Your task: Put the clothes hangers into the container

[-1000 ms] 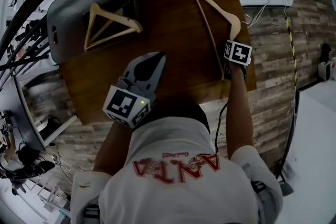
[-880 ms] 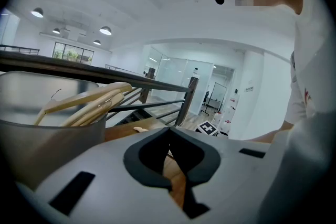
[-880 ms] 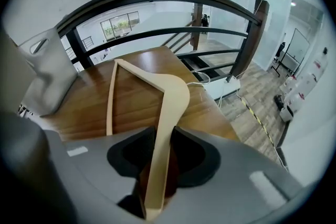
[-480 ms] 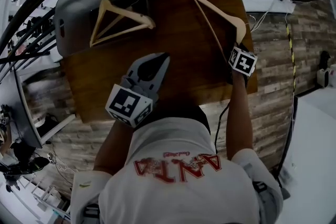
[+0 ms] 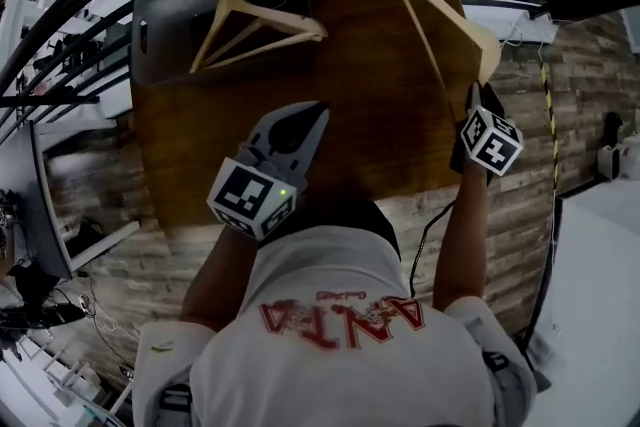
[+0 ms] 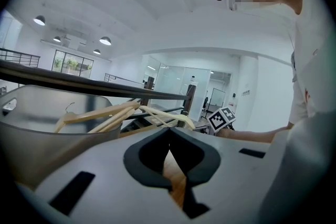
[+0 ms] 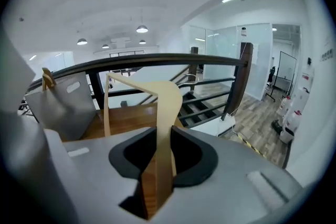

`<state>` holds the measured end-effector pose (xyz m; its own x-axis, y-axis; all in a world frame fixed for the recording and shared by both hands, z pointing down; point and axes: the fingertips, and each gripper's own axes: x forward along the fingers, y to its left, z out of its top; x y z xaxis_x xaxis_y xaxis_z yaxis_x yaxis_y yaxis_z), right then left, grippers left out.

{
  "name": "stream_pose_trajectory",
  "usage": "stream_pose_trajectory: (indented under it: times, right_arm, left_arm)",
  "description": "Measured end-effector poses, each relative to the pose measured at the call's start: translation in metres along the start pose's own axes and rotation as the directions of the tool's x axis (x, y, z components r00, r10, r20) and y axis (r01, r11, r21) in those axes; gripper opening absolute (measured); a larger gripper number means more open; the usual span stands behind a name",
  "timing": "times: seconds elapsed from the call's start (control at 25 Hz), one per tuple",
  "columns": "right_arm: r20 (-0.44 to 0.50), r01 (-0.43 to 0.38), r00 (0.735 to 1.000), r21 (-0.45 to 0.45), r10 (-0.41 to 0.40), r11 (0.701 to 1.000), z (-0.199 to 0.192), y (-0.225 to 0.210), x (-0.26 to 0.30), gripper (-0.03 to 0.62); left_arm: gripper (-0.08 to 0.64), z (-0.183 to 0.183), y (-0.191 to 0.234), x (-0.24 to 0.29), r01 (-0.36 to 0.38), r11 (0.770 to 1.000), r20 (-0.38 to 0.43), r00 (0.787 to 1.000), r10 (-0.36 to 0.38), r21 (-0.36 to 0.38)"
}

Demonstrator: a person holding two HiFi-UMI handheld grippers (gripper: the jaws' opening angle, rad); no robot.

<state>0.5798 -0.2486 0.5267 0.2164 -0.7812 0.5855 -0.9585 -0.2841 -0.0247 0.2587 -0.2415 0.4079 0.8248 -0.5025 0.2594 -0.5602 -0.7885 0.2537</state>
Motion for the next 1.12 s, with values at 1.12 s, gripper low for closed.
stream_pose_trajectory:
  times: [1.12]
  right_arm:
    - [0.059, -0.117, 0.941, -0.868, 0.335, 0.482, 0.218, 0.347, -0.058, 0.086]
  left_arm:
    - [0.009, 0.047, 0.121, -0.22, -0.358, 0.924, 0.277, 0.882, 0.382, -0.135]
